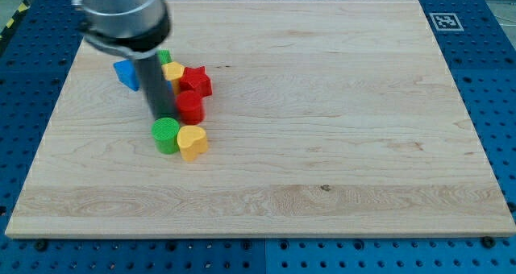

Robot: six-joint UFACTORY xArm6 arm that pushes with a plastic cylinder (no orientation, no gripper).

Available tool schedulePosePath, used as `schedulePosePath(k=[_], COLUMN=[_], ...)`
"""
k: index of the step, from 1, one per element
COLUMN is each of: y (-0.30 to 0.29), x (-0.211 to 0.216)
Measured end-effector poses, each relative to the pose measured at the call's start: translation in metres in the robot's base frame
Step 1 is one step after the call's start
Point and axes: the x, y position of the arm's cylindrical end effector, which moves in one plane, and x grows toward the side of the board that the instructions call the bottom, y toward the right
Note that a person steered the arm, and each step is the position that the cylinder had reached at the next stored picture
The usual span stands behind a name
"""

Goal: Move the yellow heart to the bottom right of the board

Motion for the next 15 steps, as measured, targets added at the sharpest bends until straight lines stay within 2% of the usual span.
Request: schedulePosePath(k=[1,2,3,4,5,6,7,9,10,11,12,13,14,15], y=[-0.014,-0.090,-0.109,-0.054,0.030,0.119,0.153,0.063,0.062,0.118,0.225,0.278,0.264,0.217], x=[0.000,0.000,0.014,0.044,0.064,0.064,0.067,0.078,0.033,0.021,0.040,0.045,0.043,0.044])
